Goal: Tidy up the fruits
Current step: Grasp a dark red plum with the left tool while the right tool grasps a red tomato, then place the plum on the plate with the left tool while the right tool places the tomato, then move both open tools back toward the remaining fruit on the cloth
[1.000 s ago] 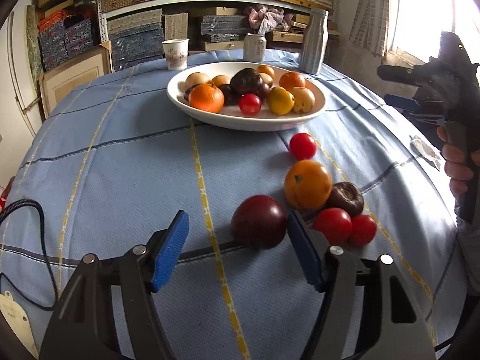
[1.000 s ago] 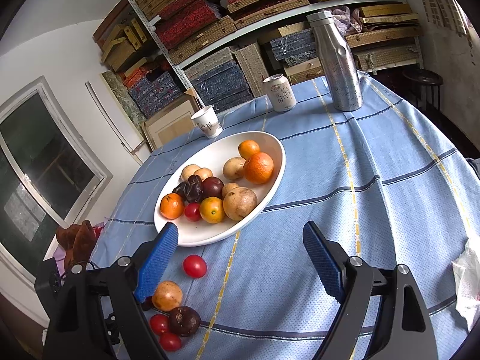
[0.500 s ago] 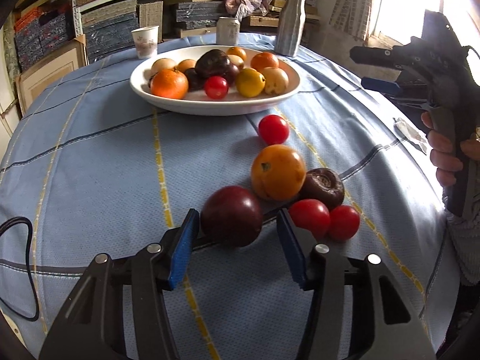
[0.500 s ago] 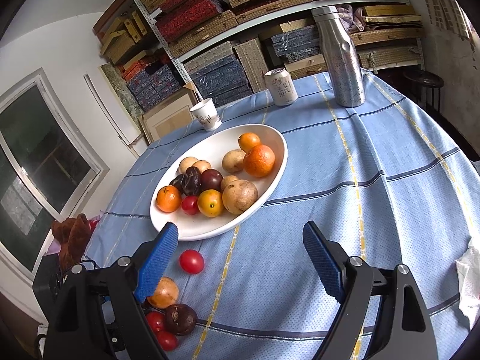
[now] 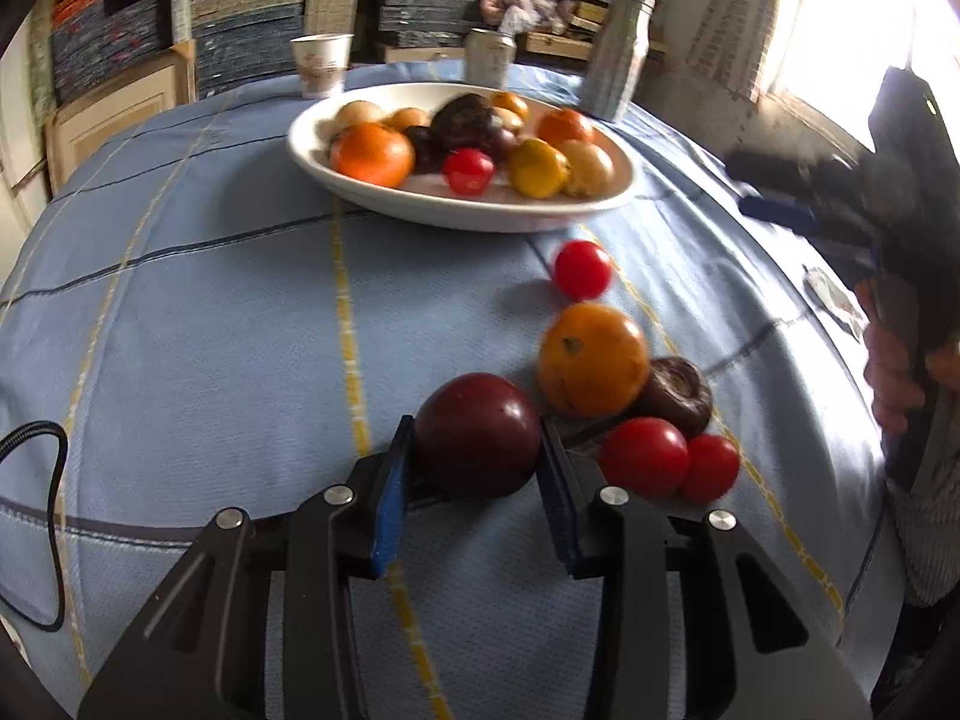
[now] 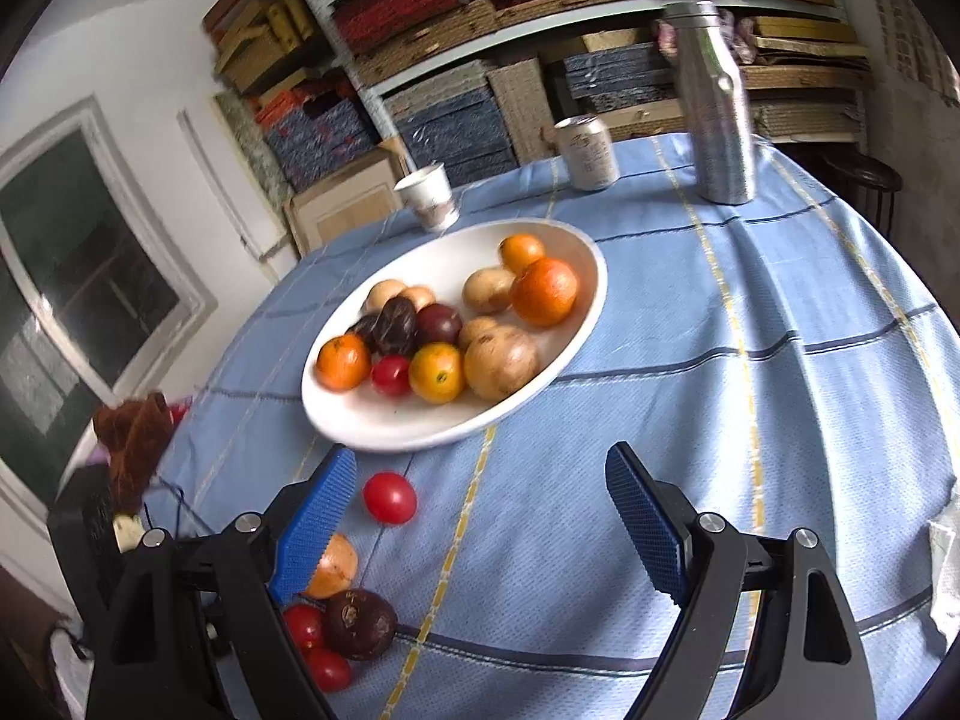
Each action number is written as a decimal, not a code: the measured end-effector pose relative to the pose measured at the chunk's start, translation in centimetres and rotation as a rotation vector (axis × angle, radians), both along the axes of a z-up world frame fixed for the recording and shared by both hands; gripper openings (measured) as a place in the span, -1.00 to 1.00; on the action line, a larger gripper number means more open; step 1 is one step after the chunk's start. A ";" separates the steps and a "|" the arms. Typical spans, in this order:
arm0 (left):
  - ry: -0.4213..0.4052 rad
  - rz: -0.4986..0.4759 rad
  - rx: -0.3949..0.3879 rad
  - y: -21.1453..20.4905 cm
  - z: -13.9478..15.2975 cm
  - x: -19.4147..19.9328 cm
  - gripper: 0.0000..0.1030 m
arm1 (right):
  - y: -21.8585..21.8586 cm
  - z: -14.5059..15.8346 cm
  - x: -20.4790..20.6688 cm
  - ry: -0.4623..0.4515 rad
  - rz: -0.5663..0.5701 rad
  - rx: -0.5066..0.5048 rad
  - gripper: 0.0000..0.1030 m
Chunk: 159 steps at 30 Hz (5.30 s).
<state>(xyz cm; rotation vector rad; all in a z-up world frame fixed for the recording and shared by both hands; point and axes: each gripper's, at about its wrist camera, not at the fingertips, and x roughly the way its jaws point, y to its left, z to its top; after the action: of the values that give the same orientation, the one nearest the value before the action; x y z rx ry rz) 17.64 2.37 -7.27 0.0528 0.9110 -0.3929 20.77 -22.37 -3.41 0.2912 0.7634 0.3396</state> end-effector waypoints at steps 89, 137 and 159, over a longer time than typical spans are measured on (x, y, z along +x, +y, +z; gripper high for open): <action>-0.099 0.164 -0.002 -2.8 4.0 20.2 0.04 | 5.4 0.2 16.1 0.082 0.057 -0.152 -0.03; -0.134 0.029 0.073 -3.9 2.3 0.2 0.89 | -3.9 1.3 -2.4 -0.058 -0.131 0.080 0.70; -0.136 0.272 0.087 2.3 2.7 2.7 0.92 | -3.7 1.6 -2.5 -0.070 -0.109 0.082 0.70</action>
<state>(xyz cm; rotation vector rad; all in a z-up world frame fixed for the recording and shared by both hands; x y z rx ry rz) 20.38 4.67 -4.55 0.0341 0.7876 -0.0955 18.30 -26.10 -1.83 0.3948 0.6631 0.2769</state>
